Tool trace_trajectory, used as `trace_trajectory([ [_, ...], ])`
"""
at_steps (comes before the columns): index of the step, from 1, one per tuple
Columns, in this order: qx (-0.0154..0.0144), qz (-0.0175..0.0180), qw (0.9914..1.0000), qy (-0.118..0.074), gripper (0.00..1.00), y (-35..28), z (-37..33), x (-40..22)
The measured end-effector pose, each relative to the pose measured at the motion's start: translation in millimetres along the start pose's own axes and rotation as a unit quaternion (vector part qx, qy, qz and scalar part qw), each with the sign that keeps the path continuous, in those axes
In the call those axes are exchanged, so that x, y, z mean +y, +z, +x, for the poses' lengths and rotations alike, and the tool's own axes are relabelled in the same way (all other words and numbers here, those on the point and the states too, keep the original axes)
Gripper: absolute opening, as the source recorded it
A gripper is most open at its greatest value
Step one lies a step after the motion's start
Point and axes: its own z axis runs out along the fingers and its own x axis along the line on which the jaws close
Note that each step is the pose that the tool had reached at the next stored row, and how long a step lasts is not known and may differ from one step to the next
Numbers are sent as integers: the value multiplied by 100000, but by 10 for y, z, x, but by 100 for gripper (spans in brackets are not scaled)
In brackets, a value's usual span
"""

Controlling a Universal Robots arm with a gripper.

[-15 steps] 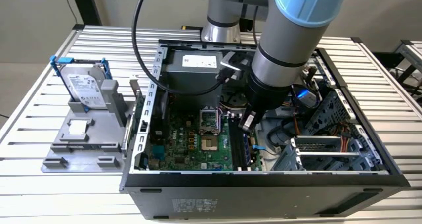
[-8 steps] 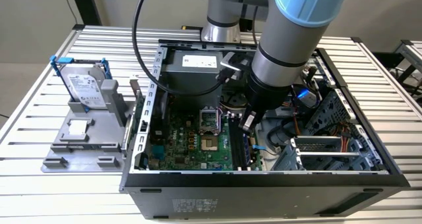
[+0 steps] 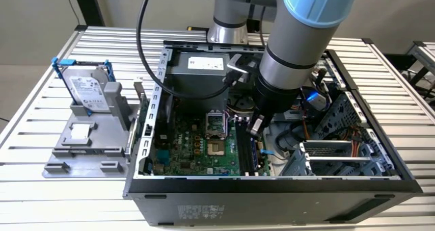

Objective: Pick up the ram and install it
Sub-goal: 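Press down the ram until it locks into place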

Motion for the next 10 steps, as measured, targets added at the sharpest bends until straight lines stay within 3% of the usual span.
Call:
trace_trajectory([
  [10,52,-10,99990,-1395,0,1,0,0],
])
